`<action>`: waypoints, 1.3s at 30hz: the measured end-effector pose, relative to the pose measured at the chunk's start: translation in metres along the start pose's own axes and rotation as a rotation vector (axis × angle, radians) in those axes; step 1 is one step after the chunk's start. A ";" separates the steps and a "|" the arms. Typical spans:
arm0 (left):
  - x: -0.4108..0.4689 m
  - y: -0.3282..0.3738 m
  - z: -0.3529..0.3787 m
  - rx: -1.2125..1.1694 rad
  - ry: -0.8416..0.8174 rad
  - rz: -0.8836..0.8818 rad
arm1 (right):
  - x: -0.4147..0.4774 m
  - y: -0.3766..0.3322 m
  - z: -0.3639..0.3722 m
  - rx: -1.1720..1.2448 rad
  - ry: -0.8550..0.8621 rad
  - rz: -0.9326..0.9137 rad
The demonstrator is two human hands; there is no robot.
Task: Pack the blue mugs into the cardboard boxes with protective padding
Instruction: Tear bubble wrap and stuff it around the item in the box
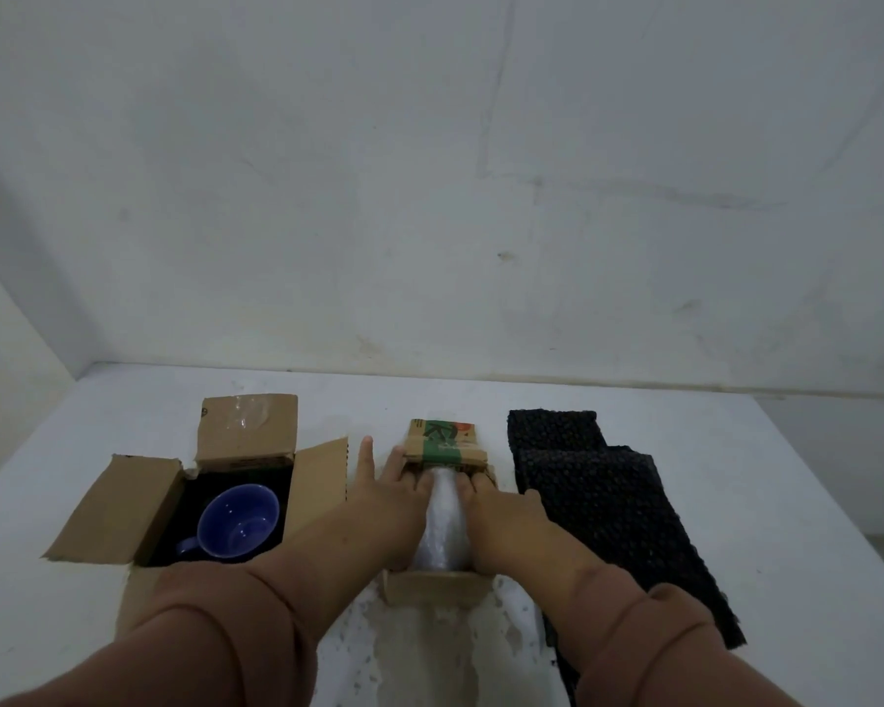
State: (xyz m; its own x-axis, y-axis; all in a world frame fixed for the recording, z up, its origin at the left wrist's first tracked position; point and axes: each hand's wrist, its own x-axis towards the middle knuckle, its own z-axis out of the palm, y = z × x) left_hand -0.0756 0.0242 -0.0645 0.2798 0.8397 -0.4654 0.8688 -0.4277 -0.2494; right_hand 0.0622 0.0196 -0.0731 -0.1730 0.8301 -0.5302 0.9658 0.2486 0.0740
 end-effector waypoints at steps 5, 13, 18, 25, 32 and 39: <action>-0.001 0.000 0.001 -0.007 0.029 0.001 | -0.004 0.008 0.002 0.024 0.051 -0.024; 0.006 -0.004 0.000 -0.082 0.031 0.019 | -0.002 0.009 -0.016 0.093 -0.062 -0.052; 0.007 -0.002 0.009 -0.101 0.072 0.001 | 0.003 0.001 -0.010 0.129 -0.024 -0.016; 0.002 -0.014 -0.001 -0.496 0.092 0.052 | 0.001 0.023 -0.016 0.601 0.096 -0.021; 0.026 -0.023 -0.027 -1.527 0.137 -0.411 | 0.019 0.034 -0.018 1.452 0.244 0.240; 0.040 -0.029 -0.021 -1.979 0.178 -0.460 | 0.023 0.031 -0.017 1.777 0.275 0.220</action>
State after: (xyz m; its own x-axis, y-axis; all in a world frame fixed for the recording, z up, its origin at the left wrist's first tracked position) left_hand -0.0813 0.0776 -0.0579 -0.1235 0.8267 -0.5490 0.0040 0.5536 0.8328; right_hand 0.0848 0.0549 -0.0693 0.1274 0.8664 -0.4829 -0.0260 -0.4838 -0.8748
